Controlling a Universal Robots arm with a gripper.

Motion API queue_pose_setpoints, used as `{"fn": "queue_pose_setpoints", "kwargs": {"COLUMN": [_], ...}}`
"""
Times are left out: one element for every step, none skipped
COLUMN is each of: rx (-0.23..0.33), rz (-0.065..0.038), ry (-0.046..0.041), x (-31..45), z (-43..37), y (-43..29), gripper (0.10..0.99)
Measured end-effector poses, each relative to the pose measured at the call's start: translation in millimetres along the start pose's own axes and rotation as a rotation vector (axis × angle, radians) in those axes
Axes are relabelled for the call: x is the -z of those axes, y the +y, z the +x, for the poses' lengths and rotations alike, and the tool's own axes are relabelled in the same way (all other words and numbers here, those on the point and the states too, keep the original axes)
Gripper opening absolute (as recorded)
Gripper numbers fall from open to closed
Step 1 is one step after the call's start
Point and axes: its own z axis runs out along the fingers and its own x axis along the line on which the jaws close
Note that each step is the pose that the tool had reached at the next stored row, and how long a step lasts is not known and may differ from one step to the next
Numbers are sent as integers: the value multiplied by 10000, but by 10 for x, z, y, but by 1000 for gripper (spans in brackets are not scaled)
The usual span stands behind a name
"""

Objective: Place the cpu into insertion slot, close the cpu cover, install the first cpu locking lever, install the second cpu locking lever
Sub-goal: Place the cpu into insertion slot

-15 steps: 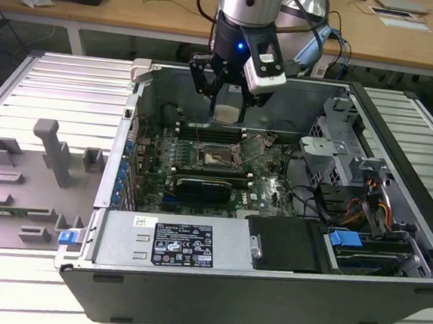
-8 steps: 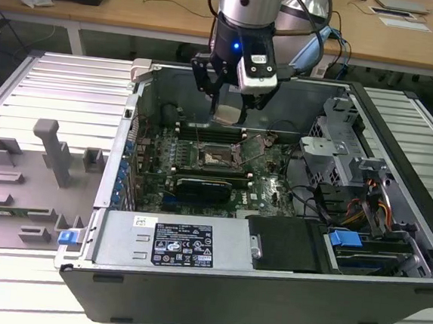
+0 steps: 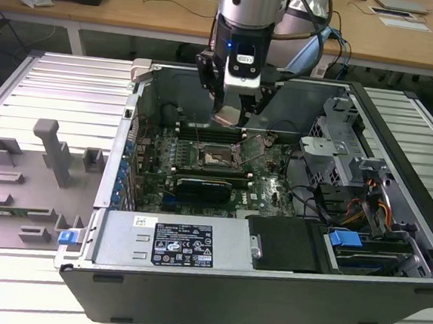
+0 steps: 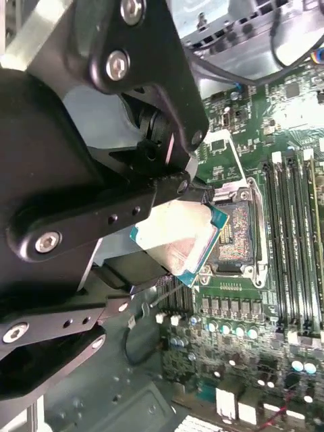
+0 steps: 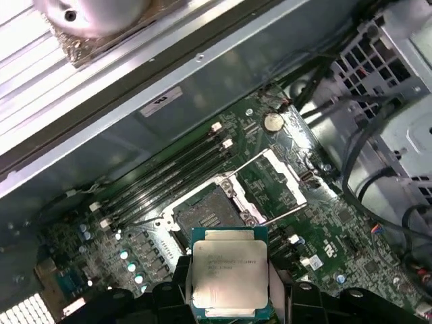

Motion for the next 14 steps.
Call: {"fn": "queue_pose_setpoints", "kwargs": {"rx": [-450,-760,-1043,-1176,-1322,-1596,-1734,-1884,-2183,-2489,-2800,-2972,-3109,-3381], "rz": [-8,-14,-18,-21,-23,-28,-31,-34,-39,-45,-50,-54,-57,-62], "ry": [-40,-67,-93,-104,-118,-142,-154,-167,-194,-220,-249,-264,-276,-299], "x": [-2,-4,-6,-7,-8,-11,-12,-13,-14,-17,-18,-20,-21,-24], "z": [0,0,0,0,0,0,0,0,0,0,0,0,0,0], "y": [0,0,-1,-1,-1,-1,-1,-1,-1,-2,-2,-2,-2,-2], "gripper": [541,541,541,541,541,541,541,541,541,541,541,541,541,541]}}
